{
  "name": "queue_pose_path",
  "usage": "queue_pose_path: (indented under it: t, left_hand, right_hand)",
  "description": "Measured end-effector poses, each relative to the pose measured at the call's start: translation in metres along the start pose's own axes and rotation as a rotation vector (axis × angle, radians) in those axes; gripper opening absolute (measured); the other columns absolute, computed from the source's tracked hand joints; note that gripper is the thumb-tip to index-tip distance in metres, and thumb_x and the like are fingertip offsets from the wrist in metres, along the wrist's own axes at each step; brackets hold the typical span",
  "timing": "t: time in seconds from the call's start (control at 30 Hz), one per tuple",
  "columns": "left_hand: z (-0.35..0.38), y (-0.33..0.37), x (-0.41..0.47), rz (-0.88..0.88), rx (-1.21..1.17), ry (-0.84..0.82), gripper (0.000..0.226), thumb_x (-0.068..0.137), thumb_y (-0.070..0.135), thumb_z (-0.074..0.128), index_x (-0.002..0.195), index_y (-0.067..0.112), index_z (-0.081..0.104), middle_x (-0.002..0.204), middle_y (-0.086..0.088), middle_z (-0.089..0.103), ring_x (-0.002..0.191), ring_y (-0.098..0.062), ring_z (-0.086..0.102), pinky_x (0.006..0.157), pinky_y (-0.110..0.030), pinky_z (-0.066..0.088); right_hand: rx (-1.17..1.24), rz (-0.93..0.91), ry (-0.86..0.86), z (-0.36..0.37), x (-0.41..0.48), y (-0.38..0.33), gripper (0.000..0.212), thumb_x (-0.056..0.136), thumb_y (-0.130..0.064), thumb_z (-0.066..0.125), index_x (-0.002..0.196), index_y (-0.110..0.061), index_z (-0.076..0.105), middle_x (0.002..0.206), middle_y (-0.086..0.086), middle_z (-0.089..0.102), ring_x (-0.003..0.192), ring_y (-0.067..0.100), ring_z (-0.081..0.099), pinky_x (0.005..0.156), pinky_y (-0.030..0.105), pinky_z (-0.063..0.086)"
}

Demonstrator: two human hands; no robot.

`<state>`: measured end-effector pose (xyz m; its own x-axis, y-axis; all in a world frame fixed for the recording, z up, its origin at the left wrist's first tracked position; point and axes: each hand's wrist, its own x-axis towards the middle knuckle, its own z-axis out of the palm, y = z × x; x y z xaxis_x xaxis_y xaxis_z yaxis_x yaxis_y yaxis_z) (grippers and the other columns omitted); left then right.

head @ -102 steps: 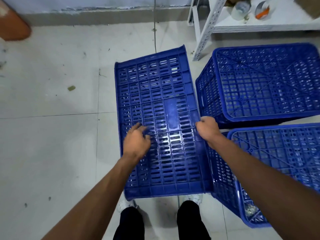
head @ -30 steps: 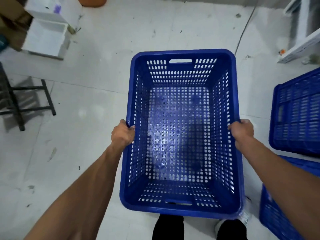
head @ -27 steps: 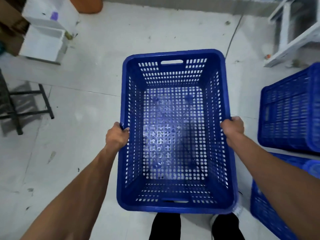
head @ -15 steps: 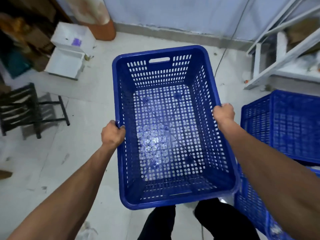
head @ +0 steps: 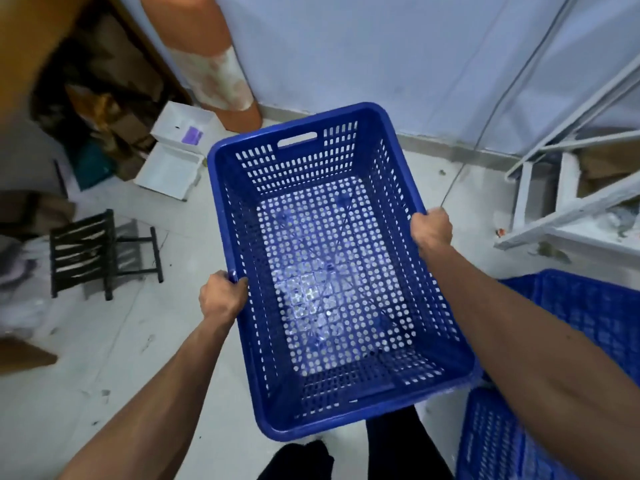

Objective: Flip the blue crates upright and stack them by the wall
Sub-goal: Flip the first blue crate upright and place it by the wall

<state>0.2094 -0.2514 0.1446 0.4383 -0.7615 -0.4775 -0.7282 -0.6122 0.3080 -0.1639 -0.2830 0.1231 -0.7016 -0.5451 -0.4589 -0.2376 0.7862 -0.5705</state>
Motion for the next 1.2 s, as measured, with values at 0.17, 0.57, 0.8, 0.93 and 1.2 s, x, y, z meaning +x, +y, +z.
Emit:
queue_pose_path:
  t: [0.17,0.57,0.8,0.93,1.2]
  left_hand:
    - [0.012,0.048,0.018,-0.157,-0.056,-0.038,0.033,0.087,0.039,0.068,0.1,0.009,0.071,0.097,-0.016,0.074,0.088,-0.037,0.069,0.087,-0.044,0.058]
    - [0.066,0.124,0.153,-0.366,-0.302,-0.212,0.031,0.08,0.039,0.073,0.075,0.009,0.068,0.076,-0.013,0.074,0.065,-0.029,0.073,0.077,-0.039,0.061]
    - [0.11,0.165,0.256,-0.476,-0.463,-0.395,0.041,0.087,0.037,0.071,0.082,-0.004,0.067,0.063,-0.023,0.072,0.055,-0.034,0.072,0.071,-0.043,0.063]
    - [0.139,0.191,0.299,-0.489,-0.5,-0.532,0.043,0.091,0.033,0.07,0.097,-0.007,0.059,0.076,-0.028,0.072,0.063,-0.037,0.073,0.063,-0.042,0.062]
    - [0.233,0.227,0.361,-0.549,-0.597,-0.563,0.042,0.089,0.033,0.072,0.099,-0.007,0.063,0.071,-0.025,0.074,0.064,-0.036,0.075,0.064,-0.043,0.063]
  right_hand:
    - [-0.105,-0.088,-0.039,0.01,0.062,-0.066,0.029,0.083,-0.018,0.051,0.11,-0.01,0.057,0.108,0.011,0.067,0.098,0.033,0.065,0.084,0.044,0.055]
    - [-0.319,-0.361,-0.103,0.106,0.195,-0.232,0.019,0.083,-0.016,0.053,0.102,-0.012,0.056,0.101,0.005,0.063,0.089,0.025,0.061,0.071,0.033,0.047]
    - [-0.459,-0.436,-0.04,0.179,0.283,-0.29,0.028,0.084,-0.011,0.056,0.112,-0.011,0.059,0.114,0.009,0.061,0.104,0.03,0.058,0.085,0.039,0.05]
    - [-0.569,-0.519,-0.054,0.211,0.326,-0.31,0.03,0.088,-0.013,0.056,0.118,-0.011,0.058,0.12,0.011,0.058,0.11,0.032,0.055,0.09,0.042,0.049]
    - [-0.697,-0.734,-0.052,0.274,0.435,-0.317,0.034,0.089,-0.009,0.056,0.123,-0.009,0.056,0.124,0.012,0.055,0.11,0.032,0.053,0.091,0.042,0.047]
